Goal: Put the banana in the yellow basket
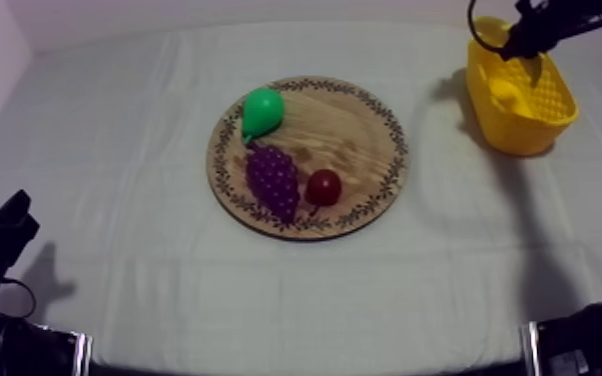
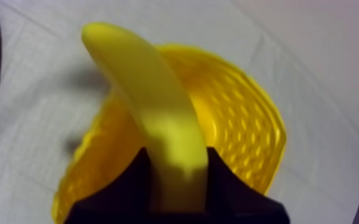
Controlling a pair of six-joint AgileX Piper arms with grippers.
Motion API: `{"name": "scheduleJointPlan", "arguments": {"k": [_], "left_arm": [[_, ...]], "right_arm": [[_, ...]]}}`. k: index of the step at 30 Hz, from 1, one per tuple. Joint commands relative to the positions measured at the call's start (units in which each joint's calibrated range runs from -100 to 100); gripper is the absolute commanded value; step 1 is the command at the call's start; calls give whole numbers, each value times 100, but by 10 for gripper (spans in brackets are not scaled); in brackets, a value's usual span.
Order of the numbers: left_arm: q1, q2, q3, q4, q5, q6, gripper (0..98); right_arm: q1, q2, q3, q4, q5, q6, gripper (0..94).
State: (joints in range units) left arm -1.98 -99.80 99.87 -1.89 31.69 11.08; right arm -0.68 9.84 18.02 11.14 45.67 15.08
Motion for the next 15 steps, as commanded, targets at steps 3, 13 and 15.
{"name": "scheduleJointPlan", "arguments": {"k": [3, 13, 15], "left_arm": [[-1, -3, 2, 1, 0, -2, 1], [-1, -3, 2, 1, 0, -2, 1], [-1, -3, 2, 1, 0, -2, 1]], "right_arm": [[148, -24, 473, 130, -208, -190, 88], [367, -120, 969, 316, -623, -436, 375], [368, -152, 1039, 329, -665, -456, 422]]}}
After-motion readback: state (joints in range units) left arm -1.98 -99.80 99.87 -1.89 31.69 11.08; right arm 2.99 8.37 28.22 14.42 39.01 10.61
